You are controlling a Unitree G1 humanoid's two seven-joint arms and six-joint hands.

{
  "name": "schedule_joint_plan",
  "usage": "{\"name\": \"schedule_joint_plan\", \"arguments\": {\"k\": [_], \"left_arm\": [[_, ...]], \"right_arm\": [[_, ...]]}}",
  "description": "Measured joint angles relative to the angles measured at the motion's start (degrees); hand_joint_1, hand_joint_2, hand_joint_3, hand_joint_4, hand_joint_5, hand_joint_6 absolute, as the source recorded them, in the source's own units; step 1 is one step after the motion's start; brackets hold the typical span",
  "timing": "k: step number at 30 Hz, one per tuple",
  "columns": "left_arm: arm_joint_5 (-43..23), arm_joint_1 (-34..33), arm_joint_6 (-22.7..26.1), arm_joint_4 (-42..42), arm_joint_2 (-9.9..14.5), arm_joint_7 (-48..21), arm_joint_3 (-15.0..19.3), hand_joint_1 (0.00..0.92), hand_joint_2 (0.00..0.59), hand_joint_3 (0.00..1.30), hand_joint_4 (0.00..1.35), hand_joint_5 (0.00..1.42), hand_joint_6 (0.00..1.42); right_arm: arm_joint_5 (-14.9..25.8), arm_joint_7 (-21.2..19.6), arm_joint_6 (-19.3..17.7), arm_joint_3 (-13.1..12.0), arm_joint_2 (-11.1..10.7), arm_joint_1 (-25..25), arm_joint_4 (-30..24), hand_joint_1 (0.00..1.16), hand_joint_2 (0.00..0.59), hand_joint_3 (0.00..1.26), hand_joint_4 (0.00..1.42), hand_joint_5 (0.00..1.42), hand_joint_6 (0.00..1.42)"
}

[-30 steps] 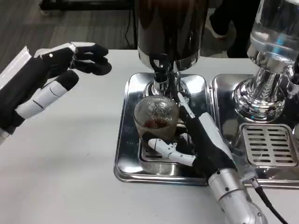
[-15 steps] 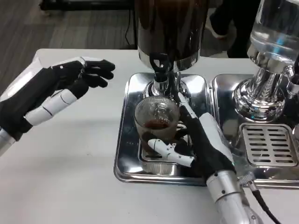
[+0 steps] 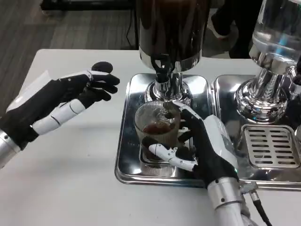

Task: Grasp the cup under the faucet to collect the drink, then remove the cup.

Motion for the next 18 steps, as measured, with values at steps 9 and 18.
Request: {"name": "schedule_joint_plan", "arguments": {"k": [9,18], "left_arm": [[0.8,0.0,-0.2,1.7,-0.1,0.5,-0.8,0.000,0.163,0.33,0.35,0.38,0.39],[2.5,-0.4,-0.9,3.4,-0.7,0.5,-2.8,0.000,0.166,0.32,0.33,0.36,0.40]], "right_arm": [[-0.8,-4.4,-1.9,0.0,0.0,1.0,0.8,0.63,0.199,0.38,0.41,0.56,0.70],[-0.9,-6.9,-3.0,-0.3,-0.1,1.6,0.8,0.65,0.209,0.42,0.47,0.63,0.76]]}}
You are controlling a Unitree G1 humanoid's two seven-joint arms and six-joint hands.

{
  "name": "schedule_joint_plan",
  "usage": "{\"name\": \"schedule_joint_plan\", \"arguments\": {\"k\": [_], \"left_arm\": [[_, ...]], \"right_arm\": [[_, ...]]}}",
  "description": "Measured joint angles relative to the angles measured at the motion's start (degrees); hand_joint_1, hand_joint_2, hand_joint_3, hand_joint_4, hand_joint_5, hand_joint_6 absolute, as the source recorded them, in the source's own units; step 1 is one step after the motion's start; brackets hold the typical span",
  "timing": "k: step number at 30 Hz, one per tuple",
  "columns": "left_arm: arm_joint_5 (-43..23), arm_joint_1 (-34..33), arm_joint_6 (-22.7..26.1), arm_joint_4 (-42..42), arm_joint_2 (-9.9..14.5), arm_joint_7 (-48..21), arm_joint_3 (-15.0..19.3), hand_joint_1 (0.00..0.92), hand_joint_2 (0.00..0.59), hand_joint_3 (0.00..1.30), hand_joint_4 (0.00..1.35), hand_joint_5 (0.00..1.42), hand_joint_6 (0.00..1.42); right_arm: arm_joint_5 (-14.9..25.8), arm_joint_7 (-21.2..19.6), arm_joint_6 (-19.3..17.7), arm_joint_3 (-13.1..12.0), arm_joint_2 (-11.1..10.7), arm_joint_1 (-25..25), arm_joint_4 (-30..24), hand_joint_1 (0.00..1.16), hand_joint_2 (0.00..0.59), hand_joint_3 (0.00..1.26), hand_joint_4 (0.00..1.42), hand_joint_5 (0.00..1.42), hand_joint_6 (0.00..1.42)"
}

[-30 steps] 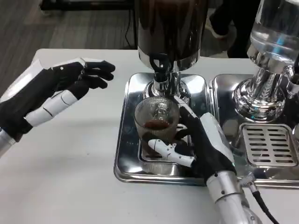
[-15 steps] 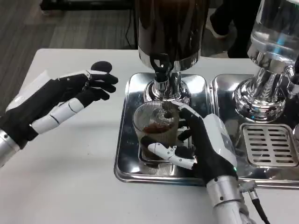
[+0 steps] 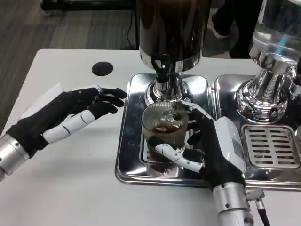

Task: Grasp the cup under the faucet to collect the drink, then remove the cup.

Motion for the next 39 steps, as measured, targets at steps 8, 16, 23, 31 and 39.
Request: {"name": "schedule_joint_plan", "arguments": {"k": [8,16,23,31,39], "left_arm": [[1.8,-1.4,-0.3,2.1,-0.3,0.4,-0.5,0.000,0.166,0.32,0.32,0.36,0.39],[2.2,-2.0,-1.2,3.7,-0.4,0.4,-1.9,0.000,0.159,0.30,0.30,0.34,0.36],[3.4,-2.8,-1.4,5.1,-0.7,0.4,-2.7,0.000,0.159,0.29,0.28,0.31,0.34],[4.4,-3.8,-2.4,6.0,-1.2,0.5,-4.4,0.000,0.159,0.27,0.24,0.28,0.31],[4.6,-3.8,-3.5,6.1,-1.6,1.0,-5.9,0.000,0.154,0.26,0.23,0.26,0.29]], "right_arm": [[0.0,-2.0,-1.3,-0.7,0.0,0.8,0.0,0.64,0.206,0.45,0.50,0.67,0.81],[0.0,-3.4,-1.5,-1.6,-0.1,1.8,-0.4,0.64,0.213,0.46,0.50,0.68,0.83],[0.0,-4.3,-1.6,-3.0,-0.2,3.7,-1.6,0.64,0.212,0.48,0.52,0.69,0.85],[0.0,-4.4,-1.7,-3.9,-0.2,5.5,-5.4,0.64,0.212,0.48,0.54,0.71,0.86],[-0.1,-4.4,-1.7,-4.6,-0.2,8.4,-8.4,0.64,0.212,0.49,0.54,0.71,0.86]]}}
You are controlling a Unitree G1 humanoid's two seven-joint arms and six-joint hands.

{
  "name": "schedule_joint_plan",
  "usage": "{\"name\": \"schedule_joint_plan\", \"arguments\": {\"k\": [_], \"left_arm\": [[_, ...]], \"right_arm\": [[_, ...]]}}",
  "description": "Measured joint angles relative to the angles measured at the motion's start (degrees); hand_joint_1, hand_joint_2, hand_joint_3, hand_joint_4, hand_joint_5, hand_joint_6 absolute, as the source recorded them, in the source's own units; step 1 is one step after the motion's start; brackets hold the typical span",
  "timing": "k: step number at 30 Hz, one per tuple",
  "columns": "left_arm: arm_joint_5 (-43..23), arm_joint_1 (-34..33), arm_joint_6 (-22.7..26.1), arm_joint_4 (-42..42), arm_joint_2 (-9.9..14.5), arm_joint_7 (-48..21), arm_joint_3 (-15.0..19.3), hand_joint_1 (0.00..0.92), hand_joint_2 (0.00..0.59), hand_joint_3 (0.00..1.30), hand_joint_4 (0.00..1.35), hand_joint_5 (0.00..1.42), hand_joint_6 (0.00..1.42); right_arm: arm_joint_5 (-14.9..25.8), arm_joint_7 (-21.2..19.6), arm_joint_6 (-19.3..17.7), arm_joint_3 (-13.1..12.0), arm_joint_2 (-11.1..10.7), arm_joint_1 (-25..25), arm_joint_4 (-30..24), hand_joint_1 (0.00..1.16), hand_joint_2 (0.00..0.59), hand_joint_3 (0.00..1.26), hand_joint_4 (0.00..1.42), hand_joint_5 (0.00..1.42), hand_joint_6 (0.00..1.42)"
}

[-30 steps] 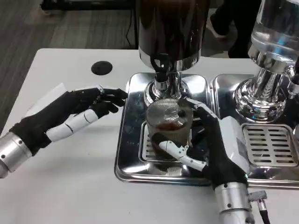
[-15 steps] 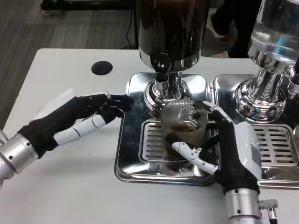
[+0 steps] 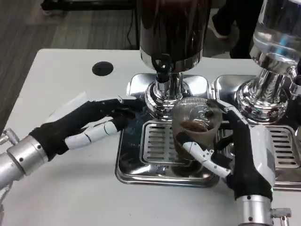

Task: Grasp the cup under the faucet to collect the drink, then remove the cup.

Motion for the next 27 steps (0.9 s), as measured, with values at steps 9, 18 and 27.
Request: {"name": "schedule_joint_plan", "arguments": {"k": [9,18,27], "left_arm": [[-0.4,0.4,-0.9,-0.5,0.0,0.0,-0.4,0.000,0.154,0.25,0.22,0.25,0.29],[-2.8,4.8,-0.5,-6.4,0.3,-0.9,-0.2,0.000,0.154,0.25,0.22,0.25,0.29],[-7.2,9.8,3.0,-14.7,1.6,-2.8,0.3,0.000,0.154,0.25,0.23,0.26,0.29]], "right_arm": [[0.0,1.2,0.0,-0.2,-0.1,2.5,-2.9,0.65,0.217,0.50,0.55,0.72,0.88],[0.2,4.4,0.0,0.4,-0.1,6.9,-9.4,0.65,0.217,0.51,0.56,0.73,0.90],[0.8,7.7,-0.1,1.8,-0.6,11.7,-15.2,0.65,0.217,0.51,0.56,0.73,0.90]]}}
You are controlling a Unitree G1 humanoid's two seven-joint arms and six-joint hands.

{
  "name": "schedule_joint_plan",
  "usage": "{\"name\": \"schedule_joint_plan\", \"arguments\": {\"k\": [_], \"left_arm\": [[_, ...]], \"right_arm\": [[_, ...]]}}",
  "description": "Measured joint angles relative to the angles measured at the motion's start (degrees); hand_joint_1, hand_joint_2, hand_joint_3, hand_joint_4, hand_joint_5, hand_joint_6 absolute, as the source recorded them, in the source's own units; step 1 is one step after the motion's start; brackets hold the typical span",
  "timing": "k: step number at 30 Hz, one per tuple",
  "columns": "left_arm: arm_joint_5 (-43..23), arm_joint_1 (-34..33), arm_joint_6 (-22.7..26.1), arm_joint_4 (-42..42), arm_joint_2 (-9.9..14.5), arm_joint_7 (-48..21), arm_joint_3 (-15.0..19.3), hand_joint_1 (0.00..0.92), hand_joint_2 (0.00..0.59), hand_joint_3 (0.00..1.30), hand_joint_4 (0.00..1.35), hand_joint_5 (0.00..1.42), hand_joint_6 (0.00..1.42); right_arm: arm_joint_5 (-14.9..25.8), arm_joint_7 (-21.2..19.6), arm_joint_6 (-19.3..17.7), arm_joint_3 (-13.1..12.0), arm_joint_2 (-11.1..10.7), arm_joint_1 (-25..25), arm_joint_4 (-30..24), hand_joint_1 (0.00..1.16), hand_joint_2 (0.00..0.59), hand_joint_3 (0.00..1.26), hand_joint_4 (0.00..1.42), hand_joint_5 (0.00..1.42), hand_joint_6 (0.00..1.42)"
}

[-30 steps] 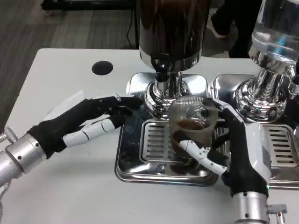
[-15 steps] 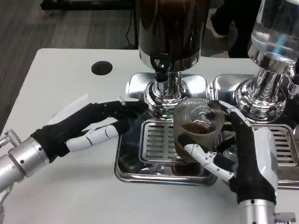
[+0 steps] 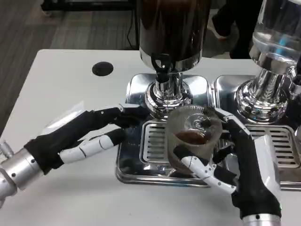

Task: Grasp the cup under the faucet to collect the drink, then remove the cup.

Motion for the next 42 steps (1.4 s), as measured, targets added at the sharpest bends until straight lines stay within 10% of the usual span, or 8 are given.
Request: {"name": "schedule_joint_plan", "arguments": {"k": [23,42], "left_arm": [[-5.7,10.8,6.7,-12.5,2.0,-4.6,4.2,0.000,0.157,0.27,0.24,0.28,0.30],[-2.7,11.3,-0.2,-12.5,2.3,-5.1,5.6,0.000,0.160,0.27,0.25,0.28,0.26]], "right_arm": [[0.2,2.8,-0.9,0.7,-0.9,10.0,-8.4,0.64,0.226,0.52,0.58,0.74,0.90],[0.1,2.8,-1.2,0.7,-1.1,10.0,-8.6,0.64,0.231,0.53,0.58,0.75,0.90]]}}
